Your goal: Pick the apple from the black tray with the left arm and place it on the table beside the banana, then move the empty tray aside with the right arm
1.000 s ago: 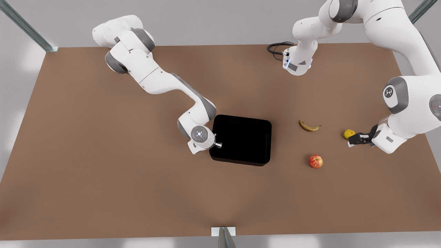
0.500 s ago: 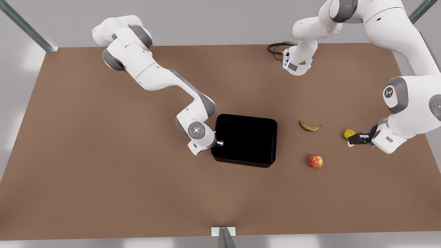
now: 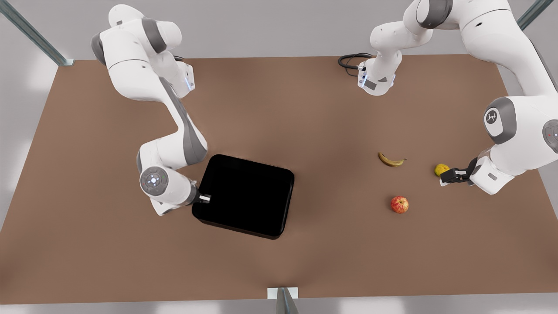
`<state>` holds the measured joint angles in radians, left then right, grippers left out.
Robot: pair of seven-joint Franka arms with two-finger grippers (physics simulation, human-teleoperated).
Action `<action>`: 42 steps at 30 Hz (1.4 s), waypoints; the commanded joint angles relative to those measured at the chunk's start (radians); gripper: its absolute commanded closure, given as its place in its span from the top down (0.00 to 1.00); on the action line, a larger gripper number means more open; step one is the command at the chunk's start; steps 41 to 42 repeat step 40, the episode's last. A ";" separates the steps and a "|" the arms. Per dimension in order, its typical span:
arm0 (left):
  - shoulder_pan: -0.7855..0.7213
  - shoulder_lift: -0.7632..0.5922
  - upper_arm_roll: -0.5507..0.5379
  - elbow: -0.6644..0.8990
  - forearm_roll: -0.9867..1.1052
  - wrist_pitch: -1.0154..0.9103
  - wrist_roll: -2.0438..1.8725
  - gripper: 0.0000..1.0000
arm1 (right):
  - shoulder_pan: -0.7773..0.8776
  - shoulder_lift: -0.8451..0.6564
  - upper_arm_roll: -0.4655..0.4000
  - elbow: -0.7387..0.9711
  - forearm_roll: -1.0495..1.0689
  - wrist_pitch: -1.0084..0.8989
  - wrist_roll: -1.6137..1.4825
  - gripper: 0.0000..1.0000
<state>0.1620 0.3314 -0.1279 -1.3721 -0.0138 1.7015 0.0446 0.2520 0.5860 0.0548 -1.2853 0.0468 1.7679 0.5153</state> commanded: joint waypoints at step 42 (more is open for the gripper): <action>-0.045 -0.058 0.002 -0.163 0.009 0.156 0.055 1.00 | -0.014 -0.101 -0.245 0.095 -0.108 -0.077 -0.853 1.00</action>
